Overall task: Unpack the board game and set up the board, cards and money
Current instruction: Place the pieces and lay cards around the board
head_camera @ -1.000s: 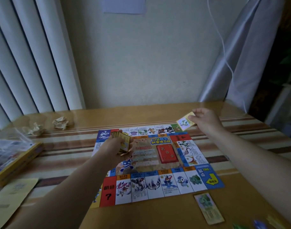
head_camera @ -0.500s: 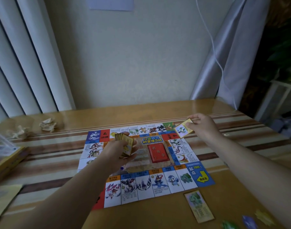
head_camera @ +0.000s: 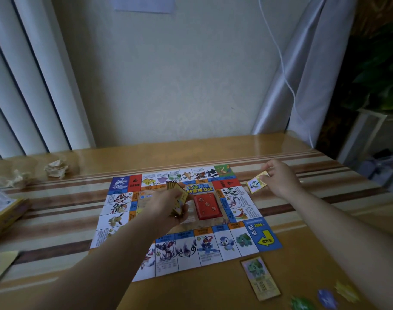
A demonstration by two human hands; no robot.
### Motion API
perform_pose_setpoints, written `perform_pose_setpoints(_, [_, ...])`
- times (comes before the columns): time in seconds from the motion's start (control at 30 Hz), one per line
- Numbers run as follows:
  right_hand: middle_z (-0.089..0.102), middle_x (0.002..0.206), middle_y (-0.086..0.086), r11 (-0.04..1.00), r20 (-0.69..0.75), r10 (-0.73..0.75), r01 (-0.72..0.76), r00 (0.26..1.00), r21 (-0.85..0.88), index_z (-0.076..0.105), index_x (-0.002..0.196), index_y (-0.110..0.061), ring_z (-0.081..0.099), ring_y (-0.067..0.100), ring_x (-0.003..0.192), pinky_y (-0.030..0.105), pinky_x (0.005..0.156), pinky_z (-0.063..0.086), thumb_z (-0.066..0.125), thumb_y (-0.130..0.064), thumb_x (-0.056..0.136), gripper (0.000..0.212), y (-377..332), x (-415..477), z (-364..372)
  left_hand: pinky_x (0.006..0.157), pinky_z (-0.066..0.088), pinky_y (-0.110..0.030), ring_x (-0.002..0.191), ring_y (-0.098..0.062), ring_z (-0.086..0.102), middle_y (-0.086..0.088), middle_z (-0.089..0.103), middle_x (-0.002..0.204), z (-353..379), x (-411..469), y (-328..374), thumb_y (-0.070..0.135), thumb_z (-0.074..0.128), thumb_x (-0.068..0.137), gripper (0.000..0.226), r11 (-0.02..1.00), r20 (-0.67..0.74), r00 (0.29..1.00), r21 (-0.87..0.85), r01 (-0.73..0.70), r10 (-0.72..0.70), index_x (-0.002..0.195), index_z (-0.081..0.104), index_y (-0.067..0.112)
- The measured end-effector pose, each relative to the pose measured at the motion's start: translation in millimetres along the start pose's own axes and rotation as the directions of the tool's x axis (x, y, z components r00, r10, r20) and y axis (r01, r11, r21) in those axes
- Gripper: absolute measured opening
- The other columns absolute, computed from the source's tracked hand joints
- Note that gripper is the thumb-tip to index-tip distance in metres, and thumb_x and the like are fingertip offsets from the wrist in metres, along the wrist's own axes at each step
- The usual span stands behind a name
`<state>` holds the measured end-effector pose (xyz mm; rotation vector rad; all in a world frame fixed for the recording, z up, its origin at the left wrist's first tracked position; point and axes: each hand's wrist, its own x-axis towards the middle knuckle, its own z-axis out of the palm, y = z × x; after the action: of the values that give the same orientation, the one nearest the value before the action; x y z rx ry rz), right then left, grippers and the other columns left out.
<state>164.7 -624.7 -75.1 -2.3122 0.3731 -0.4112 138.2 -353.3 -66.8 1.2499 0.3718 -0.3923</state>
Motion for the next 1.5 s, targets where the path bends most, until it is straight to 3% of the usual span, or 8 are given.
perform_pose_setpoints(0.13, [0.062,0.095,0.015,0.999,0.019,0.030,-0.031,0.999,0.039,0.051,0.085,-0.012,0.055,0.013,0.048,0.014,0.034,0.038,0.060,0.001,0.088,0.016,10.3,10.5,3.1,0.062,0.046,-0.032,0.067,-0.021,0.049,-0.023,0.060,0.105,9.7,5.8,-2.8,0.005,0.043,0.097,0.026,0.999,-0.024,1.000,0.033,-0.019,0.020,0.081,0.062,0.001])
perform_pose_setpoints(0.23, [0.060,0.101,0.019,0.997,0.030,0.049,-0.050,0.998,0.055,0.053,0.087,-0.008,0.053,0.011,0.046,0.012,0.032,0.036,0.061,0.003,0.087,0.014,19.7,18.8,7.0,0.061,0.045,-0.031,0.068,-0.020,0.048,-0.021,0.061,0.099,15.7,10.9,-2.8,0.006,0.041,0.098,0.024,1.000,-0.021,1.000,0.017,-0.011,0.012,0.090,0.062,-0.001])
perform_pose_setpoints(0.5, [0.066,0.101,0.016,0.997,0.041,0.068,-0.067,0.997,-0.033,0.051,0.079,-0.019,0.064,0.035,0.088,0.044,0.079,0.053,0.070,-0.004,0.082,0.024,33.6,30.2,19.3,0.059,0.044,-0.029,0.074,-0.022,0.053,-0.019,0.059,0.097,26.1,22.3,-3.7,0.007,0.040,0.099,0.021,0.999,-0.007,1.000,-0.049,-0.018,0.018,0.104,0.058,-0.002])
perform_pose_setpoints(0.67, [0.067,0.099,0.013,0.994,0.013,0.071,-0.069,0.997,-0.085,0.055,0.084,-0.014,0.065,0.032,0.084,0.042,0.076,0.054,0.071,-0.009,0.082,0.016,37.7,29.0,27.0,0.061,0.042,-0.030,0.072,-0.021,0.047,-0.021,0.058,0.104,25.8,22.8,-1.8,0.005,0.039,0.099,0.022,0.997,0.008,0.999,-0.069,-0.040,0.041,0.086,0.057,0.006])
perform_pose_setpoints(1.07, [0.050,0.112,0.003,0.877,-0.037,0.011,-0.028,0.999,-0.480,0.057,0.095,-0.021,0.056,0.022,0.088,0.029,0.067,0.042,0.072,-0.028,0.081,0.021,21.6,21.3,24.4,0.067,0.047,-0.032,0.071,-0.020,0.050,-0.018,0.060,0.101,21.1,17.8,3.0,0.018,0.047,0.098,0.022,0.970,0.052,0.999,-0.241,0.024,-0.012,0.092,0.059,0.000])
perform_pose_setpoints(1.23, [0.059,0.102,-0.003,0.974,-0.010,-0.106,0.102,0.994,-0.201,0.061,0.097,-0.019,0.056,0.014,0.090,0.024,0.067,0.040,0.063,-0.028,0.088,0.013,-8.3,4.8,8.4,0.074,0.058,-0.045,0.087,-0.028,0.066,-0.020,0.069,0.105,8.2,-2.6,2.9,0.013,0.035,0.098,0.029,0.945,0.272,0.962,-0.307,0.113,-0.026,0.119,0.053,0.003])
perform_pose_setpoints(1.33, [0.060,0.098,-0.009,0.981,0.240,-0.187,0.195,0.953,-0.010,0.062,0.103,-0.021,0.056,0.010,0.093,0.024,0.074,0.042,0.058,-0.033,0.092,0.017,-46.5,-27.9,-2.8,0.074,0.058,-0.045,0.102,-0.030,0.066,-0.022,0.067,0.112,6.5,-22.0,-1.4,0.005,0.034,0.099,0.029,0.969,0.361,0.932,-0.218,0.116,-0.030,0.119,0.052,-0.005])
perform_pose_setpoints(1.5, [0.066,0.090,0.000,0.980,0.526,-0.163,0.077,0.835,0.181,0.063,0.100,-0.020,0.053,0.008,0.067,0.022,0.063,0.043,0.052,-0.040,0.093,0.023,-78.9,-84.6,-6.6,0.063,0.060,-0.039,0.084,-0.033,0.071,-0.027,0.068,0.101,5.3,-52.7,-6.6,0.000,0.042,0.095,0.021,0.990,0.432,0.901,-0.139,0.028,0.035,0.106,0.057,-0.010])
